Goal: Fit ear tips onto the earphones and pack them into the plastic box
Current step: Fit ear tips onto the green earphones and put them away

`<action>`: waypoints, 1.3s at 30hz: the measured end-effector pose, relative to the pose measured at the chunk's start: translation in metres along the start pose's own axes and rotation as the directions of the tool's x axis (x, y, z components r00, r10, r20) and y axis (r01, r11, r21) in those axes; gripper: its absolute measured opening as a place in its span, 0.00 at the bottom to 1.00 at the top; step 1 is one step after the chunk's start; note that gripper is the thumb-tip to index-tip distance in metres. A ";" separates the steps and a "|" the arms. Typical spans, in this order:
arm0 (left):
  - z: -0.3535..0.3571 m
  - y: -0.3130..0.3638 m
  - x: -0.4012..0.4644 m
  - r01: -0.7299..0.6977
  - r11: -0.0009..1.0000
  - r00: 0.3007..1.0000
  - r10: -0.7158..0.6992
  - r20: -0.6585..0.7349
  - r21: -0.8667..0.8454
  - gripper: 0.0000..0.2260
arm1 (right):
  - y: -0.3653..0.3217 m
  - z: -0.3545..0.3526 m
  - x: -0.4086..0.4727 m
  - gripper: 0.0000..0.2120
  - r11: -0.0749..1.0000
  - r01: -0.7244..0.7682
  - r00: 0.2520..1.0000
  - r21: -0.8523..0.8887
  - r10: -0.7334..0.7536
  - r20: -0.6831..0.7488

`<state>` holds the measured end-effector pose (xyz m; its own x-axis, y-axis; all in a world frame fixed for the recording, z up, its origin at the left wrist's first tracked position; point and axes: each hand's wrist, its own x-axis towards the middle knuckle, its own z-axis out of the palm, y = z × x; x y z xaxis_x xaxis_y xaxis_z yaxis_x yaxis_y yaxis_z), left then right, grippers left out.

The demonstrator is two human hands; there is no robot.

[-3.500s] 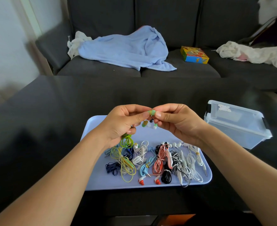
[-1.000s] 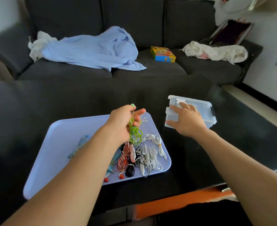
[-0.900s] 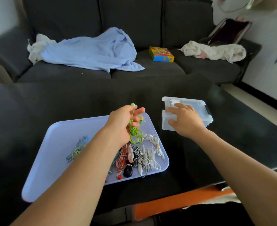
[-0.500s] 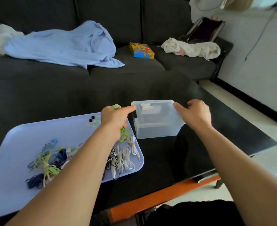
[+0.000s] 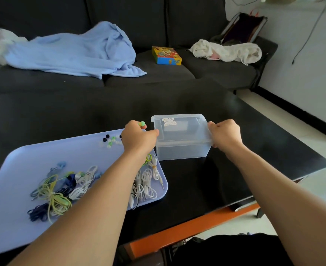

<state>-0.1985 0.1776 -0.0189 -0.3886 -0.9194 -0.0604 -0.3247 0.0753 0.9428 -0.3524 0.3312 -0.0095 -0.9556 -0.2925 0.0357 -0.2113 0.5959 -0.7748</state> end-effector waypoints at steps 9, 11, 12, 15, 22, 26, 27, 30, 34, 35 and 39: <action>-0.007 -0.003 0.007 0.149 0.978 0.988 -0.141 0.061 -0.148 0.10 | 0.002 -0.007 0.005 0.40 0.987 0.101 0.990 -0.123 -0.088 0.112; -0.011 -0.002 0.006 0.157 0.974 0.987 -0.149 0.062 -0.162 0.11 | -0.009 -0.006 0.001 0.53 0.894 0.411 0.886 -0.178 -0.346 0.309; -0.014 -0.002 0.007 0.165 0.972 0.985 -0.153 0.080 -0.168 0.12 | -0.013 -0.002 0.001 0.58 0.838 0.503 0.825 -0.213 -0.393 0.406; -0.021 -0.003 0.006 0.183 0.972 0.973 -0.158 0.169 -0.145 0.14 | -0.019 0.011 0.006 0.62 0.768 0.556 0.773 -0.317 -0.337 0.538; -0.024 -0.010 0.003 0.217 0.973 0.960 -0.198 0.200 -0.080 0.12 | -0.020 0.013 0.009 0.57 0.823 0.500 0.806 -0.269 -0.330 0.491; -0.019 -0.008 0.000 0.223 0.967 0.959 -0.195 0.207 -0.122 0.04 | -0.016 0.010 0.012 0.52 0.900 0.419 0.848 -0.119 -0.341 0.407; -0.019 -0.005 0.000 0.235 0.960 0.956 -0.201 0.211 -0.150 0.04 | -0.015 0.010 0.013 0.53 0.906 0.411 0.855 -0.104 -0.342 0.391; -0.018 -0.004 0.000 0.212 0.967 0.956 -0.174 0.238 -0.145 0.14 | -0.013 0.008 0.012 0.50 0.906 0.419 0.861 -0.055 -0.378 0.339; -0.015 -0.009 0.000 0.129 0.989 0.970 -0.111 0.216 -0.068 0.13 | -0.020 0.000 0.010 0.44 0.930 0.298 0.905 0.216 -0.347 0.245; -0.015 -0.009 0.000 0.117 0.992 0.972 -0.103 0.210 -0.054 0.13 | -0.022 -0.002 0.008 0.45 0.927 0.254 0.917 0.275 -0.322 0.238; -0.013 -0.009 0.000 0.098 0.994 0.978 -0.088 0.190 -0.045 0.14 | -0.020 -0.016 0.013 0.46 0.945 0.120 0.987 0.306 -0.146 0.063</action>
<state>-0.1839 0.1722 -0.0230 -0.5151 -0.8324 -0.2044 -0.3222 -0.0329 0.9461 -0.3642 0.3277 0.0169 -0.8997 -0.4230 0.1080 -0.2512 0.2993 -0.9205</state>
